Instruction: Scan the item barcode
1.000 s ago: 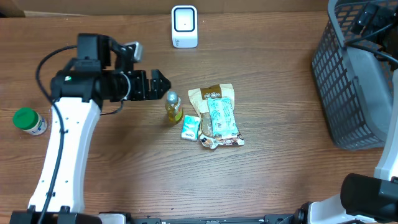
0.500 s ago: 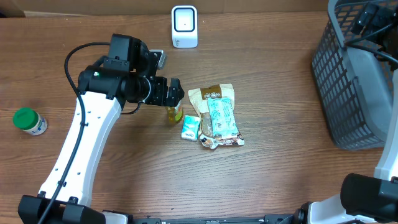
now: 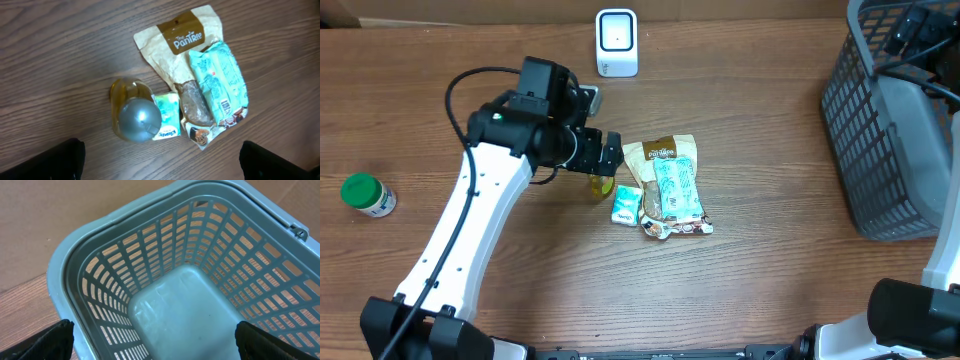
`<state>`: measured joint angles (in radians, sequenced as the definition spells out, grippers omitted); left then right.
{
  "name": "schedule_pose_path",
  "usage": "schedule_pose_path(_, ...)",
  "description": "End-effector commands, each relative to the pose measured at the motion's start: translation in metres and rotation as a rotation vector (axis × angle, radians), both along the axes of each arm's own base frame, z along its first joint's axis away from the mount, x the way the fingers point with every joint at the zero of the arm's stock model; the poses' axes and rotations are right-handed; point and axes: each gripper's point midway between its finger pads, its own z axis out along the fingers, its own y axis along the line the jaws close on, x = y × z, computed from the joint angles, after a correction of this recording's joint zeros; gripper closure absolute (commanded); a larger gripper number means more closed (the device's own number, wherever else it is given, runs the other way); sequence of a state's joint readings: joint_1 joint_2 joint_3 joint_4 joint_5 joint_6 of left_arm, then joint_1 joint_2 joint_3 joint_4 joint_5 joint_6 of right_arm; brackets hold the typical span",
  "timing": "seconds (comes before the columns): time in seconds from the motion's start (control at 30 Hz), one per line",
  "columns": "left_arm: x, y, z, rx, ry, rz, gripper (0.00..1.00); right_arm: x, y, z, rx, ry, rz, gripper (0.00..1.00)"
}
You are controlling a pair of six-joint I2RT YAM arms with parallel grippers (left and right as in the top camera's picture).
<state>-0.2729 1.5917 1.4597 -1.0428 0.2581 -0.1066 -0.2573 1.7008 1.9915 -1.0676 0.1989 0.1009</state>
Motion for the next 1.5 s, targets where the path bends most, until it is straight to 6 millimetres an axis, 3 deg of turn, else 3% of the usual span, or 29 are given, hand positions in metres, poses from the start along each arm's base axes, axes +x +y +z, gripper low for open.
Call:
schedule_pose_path(0.0, 0.003, 0.01, -0.008, 0.074, 0.002, 0.058, 0.0, -0.002, -0.001, 0.012, -0.011, -0.03, -0.011, 0.0)
schedule_pose_path(0.23, 0.003, 0.005, -0.01, 0.149, -0.024, 0.109, 0.0, -0.002, -0.001, 0.012, -0.011, -0.03, -0.011, 0.0)
schedule_pose_path(0.37, 0.002, -0.001, -0.016, 0.194, -0.043, 0.124, 0.15, -0.002, -0.001, 0.012, -0.011, -0.03, -0.011, 0.0)
schedule_pose_path(0.73, 0.019, 0.0, -0.056, 0.316, -0.017, 0.145, 0.1, -0.002, -0.001, 0.012, -0.011, -0.03, -0.011, 0.0)
schedule_pose_path(0.97, 0.03, -0.004, -0.063, 0.317, -0.041, 0.14, 0.13, -0.002, -0.001, 0.012, -0.011, -0.03, -0.011, 0.0)
schedule_pose_path(1.17, 0.026, -0.002, -0.078, 0.342, 0.007, 0.131, 0.16, -0.002, -0.001, 0.012, -0.011, -0.03, -0.011, 0.0)
schedule_pose_path(1.3, 0.022, -0.002, -0.094, 0.361, 0.053, 0.118, 0.2, -0.002, -0.001, 0.012, -0.011, -0.03, -0.011, 0.0)
schedule_pose_path(1.47, 0.023, -0.002, -0.101, 0.37, 0.065, 0.117, 0.32, -0.002, -0.001, 0.012, -0.011, -0.03, -0.011, 0.0)
